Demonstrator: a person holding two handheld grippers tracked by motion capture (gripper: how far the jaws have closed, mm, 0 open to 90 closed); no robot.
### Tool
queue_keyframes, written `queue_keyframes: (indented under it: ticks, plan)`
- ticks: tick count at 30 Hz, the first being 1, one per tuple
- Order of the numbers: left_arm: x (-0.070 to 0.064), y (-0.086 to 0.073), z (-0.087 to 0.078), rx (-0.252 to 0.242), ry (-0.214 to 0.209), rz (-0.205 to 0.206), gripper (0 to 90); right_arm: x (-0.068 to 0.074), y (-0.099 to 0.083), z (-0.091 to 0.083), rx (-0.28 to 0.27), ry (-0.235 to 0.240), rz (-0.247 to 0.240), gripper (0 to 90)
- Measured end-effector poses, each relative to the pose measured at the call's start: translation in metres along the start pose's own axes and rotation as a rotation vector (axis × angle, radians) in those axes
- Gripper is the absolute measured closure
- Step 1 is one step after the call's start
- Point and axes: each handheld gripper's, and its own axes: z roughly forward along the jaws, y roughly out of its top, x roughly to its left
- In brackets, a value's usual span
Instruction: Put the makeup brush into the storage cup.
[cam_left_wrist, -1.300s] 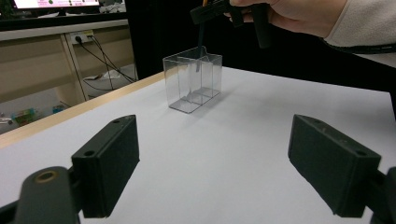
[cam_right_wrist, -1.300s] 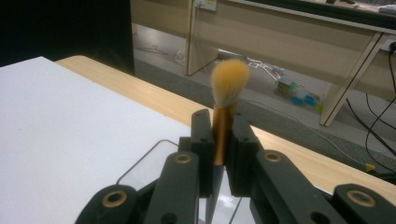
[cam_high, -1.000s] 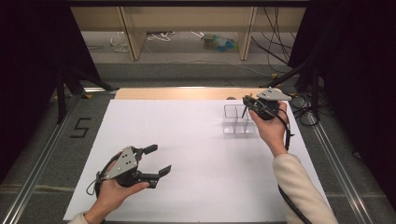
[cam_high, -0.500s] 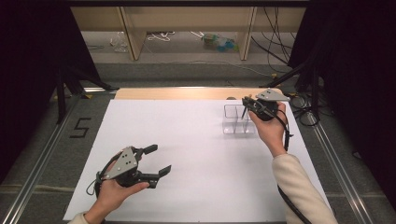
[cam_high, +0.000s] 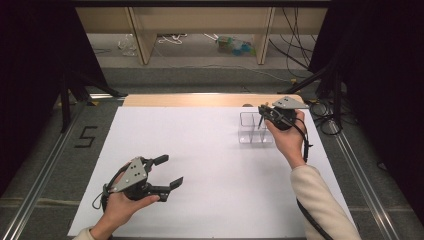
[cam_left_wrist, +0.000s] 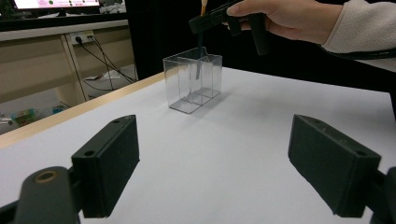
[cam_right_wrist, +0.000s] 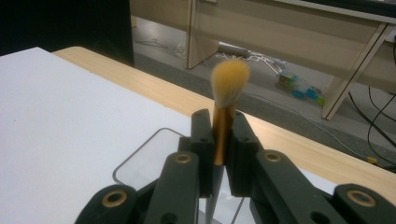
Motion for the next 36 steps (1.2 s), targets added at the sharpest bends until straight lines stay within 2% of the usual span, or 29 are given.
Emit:
queue_keyframes:
  ticks: [6,12,13,36]
  plan:
    - [0.0001,0.0,0.0,0.0,0.0,0.0,16.4,-0.001,-0.0016,0.0008,0.009,0.003,-0.003,83.9]
    - [0.0001,0.0001,-0.0002,0.0,0.0,0.0,16.5,0.0008,-0.0031,0.0018,0.024,0.016,0.017,83.9]
    - [0.0001,0.0001,-0.0002,0.0,0.0,0.001,16.4,-0.0001,-0.0032,0.0024,0.014,0.004,0.003,83.9]
    - [0.0,0.0002,-0.0003,-0.001,-0.001,0.001,16.5,-0.0005,-0.0084,0.006,0.035,0.011,0.004,83.8]
